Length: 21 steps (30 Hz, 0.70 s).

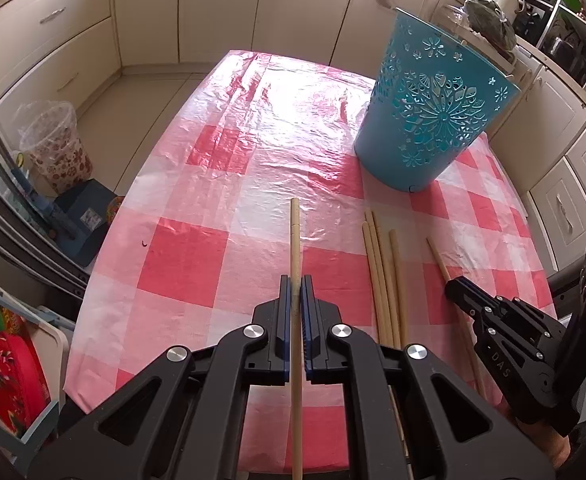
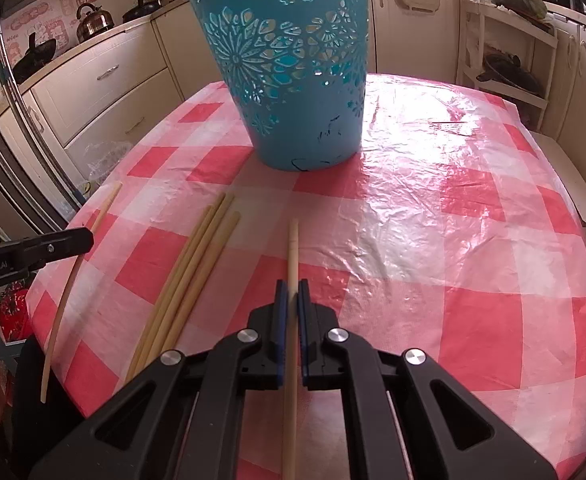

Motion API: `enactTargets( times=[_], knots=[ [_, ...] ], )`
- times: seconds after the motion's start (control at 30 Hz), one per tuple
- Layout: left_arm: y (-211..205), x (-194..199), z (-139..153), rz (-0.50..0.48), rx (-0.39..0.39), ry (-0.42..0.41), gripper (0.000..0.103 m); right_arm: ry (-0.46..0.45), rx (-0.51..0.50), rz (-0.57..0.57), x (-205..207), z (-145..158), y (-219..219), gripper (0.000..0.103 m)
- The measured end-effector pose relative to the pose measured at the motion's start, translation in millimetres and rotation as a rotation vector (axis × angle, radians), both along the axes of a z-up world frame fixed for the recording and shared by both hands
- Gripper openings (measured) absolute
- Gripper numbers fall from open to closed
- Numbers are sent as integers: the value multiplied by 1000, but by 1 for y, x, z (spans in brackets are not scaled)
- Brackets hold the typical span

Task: Organize utensils
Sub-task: 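Hold the chopsticks in both tools and lift them off the table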

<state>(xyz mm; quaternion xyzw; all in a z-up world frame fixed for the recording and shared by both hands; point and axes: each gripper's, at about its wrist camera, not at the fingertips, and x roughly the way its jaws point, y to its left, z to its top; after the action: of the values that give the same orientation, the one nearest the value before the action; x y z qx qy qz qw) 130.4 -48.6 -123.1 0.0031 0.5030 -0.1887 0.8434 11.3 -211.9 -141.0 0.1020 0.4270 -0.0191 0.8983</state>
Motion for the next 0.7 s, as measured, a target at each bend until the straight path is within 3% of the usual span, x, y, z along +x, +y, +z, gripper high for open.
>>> enactTargets(
  times=[0.7],
  knots=[
    [14, -5, 14, 29, -40, -13, 5, -22, -1, -4, -3, -1, 0, 6]
  ],
)
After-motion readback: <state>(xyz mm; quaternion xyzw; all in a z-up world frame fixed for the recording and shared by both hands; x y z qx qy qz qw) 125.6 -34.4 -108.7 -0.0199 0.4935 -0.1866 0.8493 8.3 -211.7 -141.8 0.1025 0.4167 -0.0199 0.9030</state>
